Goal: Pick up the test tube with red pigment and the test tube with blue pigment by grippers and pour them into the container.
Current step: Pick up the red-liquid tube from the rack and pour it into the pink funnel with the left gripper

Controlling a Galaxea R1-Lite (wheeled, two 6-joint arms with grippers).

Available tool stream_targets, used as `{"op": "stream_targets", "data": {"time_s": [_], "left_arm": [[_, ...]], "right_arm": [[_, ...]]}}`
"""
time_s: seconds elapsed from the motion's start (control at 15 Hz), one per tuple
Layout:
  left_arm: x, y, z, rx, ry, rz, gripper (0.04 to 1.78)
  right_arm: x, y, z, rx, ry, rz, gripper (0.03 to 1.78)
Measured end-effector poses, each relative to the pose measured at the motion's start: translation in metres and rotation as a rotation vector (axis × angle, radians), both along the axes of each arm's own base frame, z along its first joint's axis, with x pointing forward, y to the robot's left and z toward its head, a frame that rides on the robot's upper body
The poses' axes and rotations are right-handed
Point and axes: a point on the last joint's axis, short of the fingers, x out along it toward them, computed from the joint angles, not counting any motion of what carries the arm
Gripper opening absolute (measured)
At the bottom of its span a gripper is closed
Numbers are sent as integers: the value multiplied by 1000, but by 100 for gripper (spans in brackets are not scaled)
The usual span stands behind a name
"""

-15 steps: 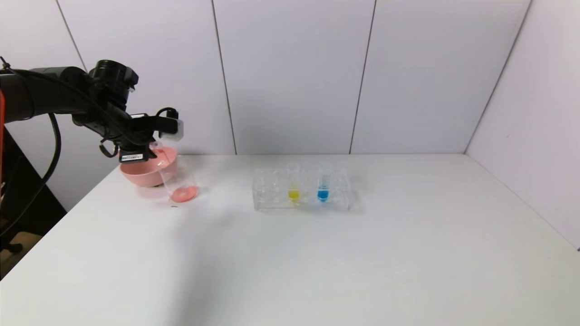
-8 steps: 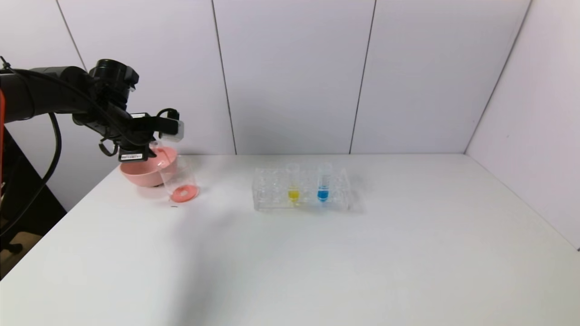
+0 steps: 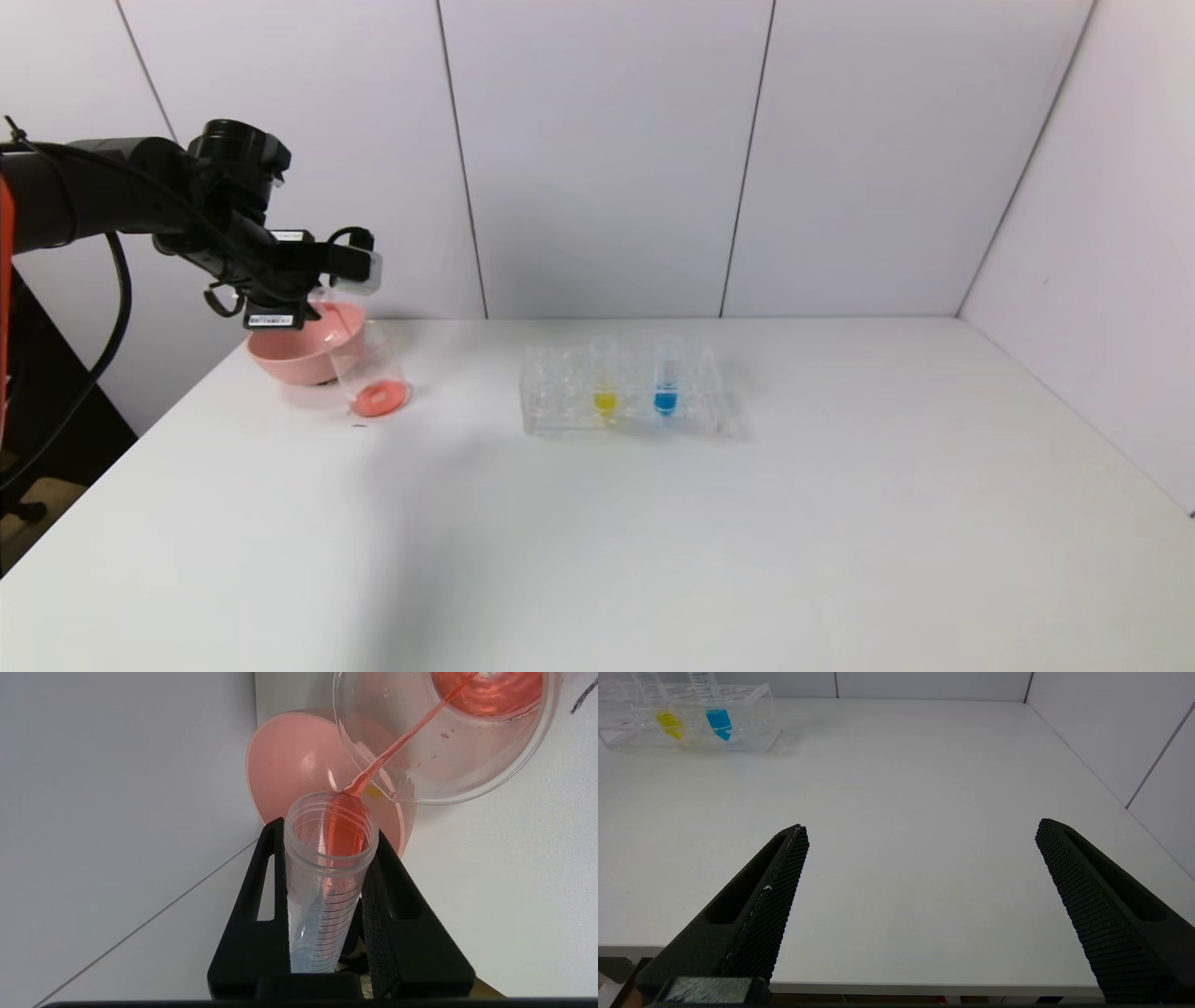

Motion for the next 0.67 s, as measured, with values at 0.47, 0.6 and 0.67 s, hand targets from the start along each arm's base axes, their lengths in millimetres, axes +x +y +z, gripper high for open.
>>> {"op": "stream_targets", "data": {"time_s": [0.47, 0.6, 0.67], "left_arm": [[1, -3, 0, 45, -4, -50, 46], [1, -3, 0, 49, -3, -47, 46], [1, -3, 0, 50, -3, -48, 46]], "right_arm": [[0, 0, 0, 0, 0, 0, 177], [0, 0, 0, 0, 0, 0, 177], [0, 0, 0, 0, 0, 0, 177]]}}
